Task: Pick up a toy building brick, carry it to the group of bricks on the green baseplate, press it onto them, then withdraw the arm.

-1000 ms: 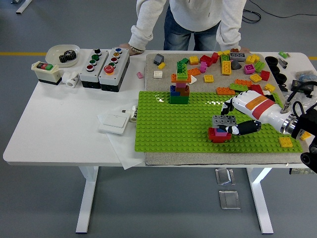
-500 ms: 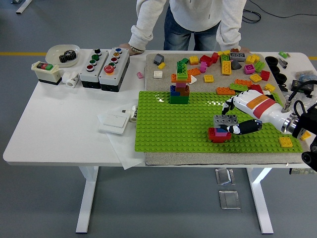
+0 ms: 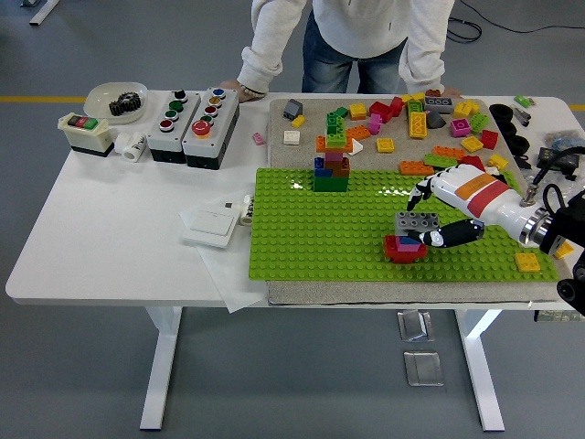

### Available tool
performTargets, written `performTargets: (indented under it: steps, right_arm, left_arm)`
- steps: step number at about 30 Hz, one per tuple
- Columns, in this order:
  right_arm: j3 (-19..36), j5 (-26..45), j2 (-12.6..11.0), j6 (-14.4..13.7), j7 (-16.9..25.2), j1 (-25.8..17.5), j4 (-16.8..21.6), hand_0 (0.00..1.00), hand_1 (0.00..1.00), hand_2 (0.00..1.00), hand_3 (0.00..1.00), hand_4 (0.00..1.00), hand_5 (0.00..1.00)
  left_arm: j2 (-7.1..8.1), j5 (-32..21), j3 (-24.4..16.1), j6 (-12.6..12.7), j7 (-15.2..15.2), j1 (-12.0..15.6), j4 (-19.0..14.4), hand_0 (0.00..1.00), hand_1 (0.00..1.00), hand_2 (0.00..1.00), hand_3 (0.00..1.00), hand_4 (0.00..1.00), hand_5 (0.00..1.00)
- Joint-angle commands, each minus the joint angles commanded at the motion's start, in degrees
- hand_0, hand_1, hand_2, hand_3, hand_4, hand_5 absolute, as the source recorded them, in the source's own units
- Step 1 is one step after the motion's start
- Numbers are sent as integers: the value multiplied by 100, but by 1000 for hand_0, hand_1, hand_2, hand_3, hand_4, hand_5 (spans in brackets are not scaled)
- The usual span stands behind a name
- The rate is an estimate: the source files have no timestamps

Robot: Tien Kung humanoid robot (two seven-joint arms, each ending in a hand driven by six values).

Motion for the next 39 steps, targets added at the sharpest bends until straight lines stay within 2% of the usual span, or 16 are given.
performTargets:
  steps: [16,24,32,33,38,39]
  right_arm:
    - [66,9,-29,31,-12,-23,121,621,596,629,599,855,457]
    - [181,11,-93,25,-46,-91,357,622,598,640,612,863,456]
    - [459,274,-268,-174,-365,-355,928,623,604,666,614,868,464]
    - [485,297,-287,-171,-414,-386,990,650,640,706,588,817,492]
    - [672,571,-426,-62,-613,-618,1283,650,640,706,588,817,492]
    - [710,605,-464,-26,-630,-673,1350,659,646,694,570,745,494]
  left_arm:
    - [2,29,-28,4,0,-9,0,779,721,650,563,591,608]
    - [-1,53,-52,2,3,2,0,779,721,650,563,591,608]
    - [1,90,-71,-7,9,36,0,778,721,650,561,591,609]
    - [1,95,-73,-8,10,40,0,778,721,651,561,591,609]
    - [4,118,-73,-17,9,56,0,778,721,651,561,591,609]
    - [4,127,-80,-18,10,61,0,779,721,650,563,590,608]
